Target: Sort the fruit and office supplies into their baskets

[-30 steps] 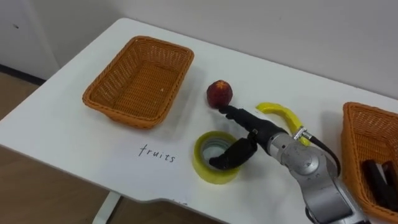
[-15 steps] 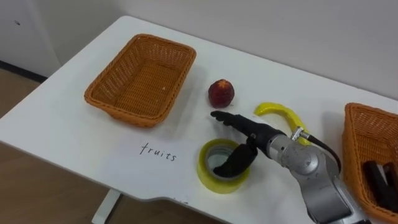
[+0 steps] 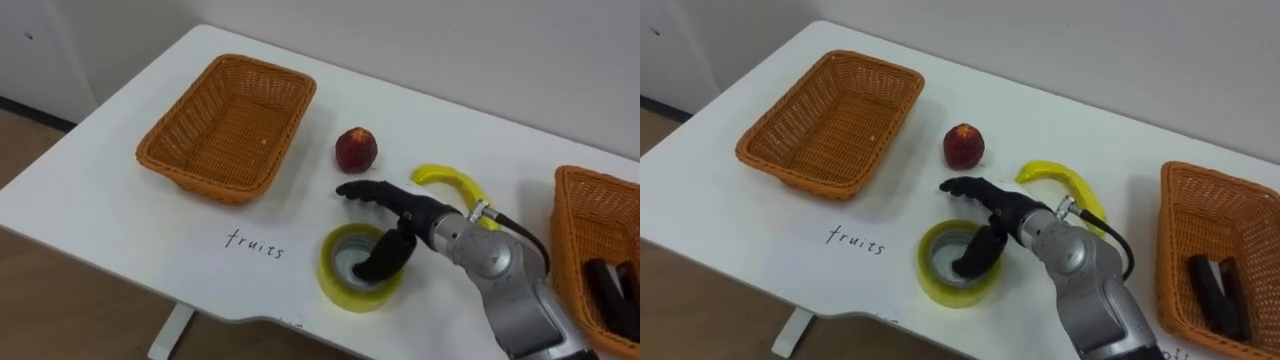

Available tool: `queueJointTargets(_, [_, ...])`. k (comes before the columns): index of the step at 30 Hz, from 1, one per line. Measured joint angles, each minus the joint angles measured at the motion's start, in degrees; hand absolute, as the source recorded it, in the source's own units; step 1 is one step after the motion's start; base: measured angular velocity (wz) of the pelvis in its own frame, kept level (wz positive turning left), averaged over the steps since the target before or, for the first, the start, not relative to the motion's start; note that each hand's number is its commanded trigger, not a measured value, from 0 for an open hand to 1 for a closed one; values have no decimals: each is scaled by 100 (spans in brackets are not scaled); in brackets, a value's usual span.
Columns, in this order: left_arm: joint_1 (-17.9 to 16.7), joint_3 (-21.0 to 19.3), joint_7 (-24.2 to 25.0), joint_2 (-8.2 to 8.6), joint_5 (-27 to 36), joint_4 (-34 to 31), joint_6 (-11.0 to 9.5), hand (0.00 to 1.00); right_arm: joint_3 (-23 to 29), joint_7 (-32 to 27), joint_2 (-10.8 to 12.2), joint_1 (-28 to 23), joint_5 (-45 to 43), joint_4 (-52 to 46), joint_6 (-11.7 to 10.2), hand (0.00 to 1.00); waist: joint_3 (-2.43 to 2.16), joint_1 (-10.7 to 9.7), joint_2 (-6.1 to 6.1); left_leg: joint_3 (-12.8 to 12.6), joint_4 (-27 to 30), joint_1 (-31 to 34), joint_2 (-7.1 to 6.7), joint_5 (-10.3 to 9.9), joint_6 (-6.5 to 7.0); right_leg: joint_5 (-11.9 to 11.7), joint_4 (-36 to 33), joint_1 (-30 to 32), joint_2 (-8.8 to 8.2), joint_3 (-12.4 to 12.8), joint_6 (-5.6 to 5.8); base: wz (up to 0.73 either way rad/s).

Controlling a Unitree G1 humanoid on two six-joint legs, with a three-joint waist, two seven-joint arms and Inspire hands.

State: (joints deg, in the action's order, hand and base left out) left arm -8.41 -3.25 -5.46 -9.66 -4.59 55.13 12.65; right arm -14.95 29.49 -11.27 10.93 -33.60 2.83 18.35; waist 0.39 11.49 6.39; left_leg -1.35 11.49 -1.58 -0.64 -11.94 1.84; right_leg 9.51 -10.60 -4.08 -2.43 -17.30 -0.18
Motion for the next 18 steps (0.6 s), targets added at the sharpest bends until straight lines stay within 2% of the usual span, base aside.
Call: queueJointTargets(18, [16,0,-1,-11,0,-127,-19,0,-8,-33,-15,54,-38,88,28,100,-9,-1,14,10,-35,-4,1,-2,6,0,2,14,4,1,1,0])
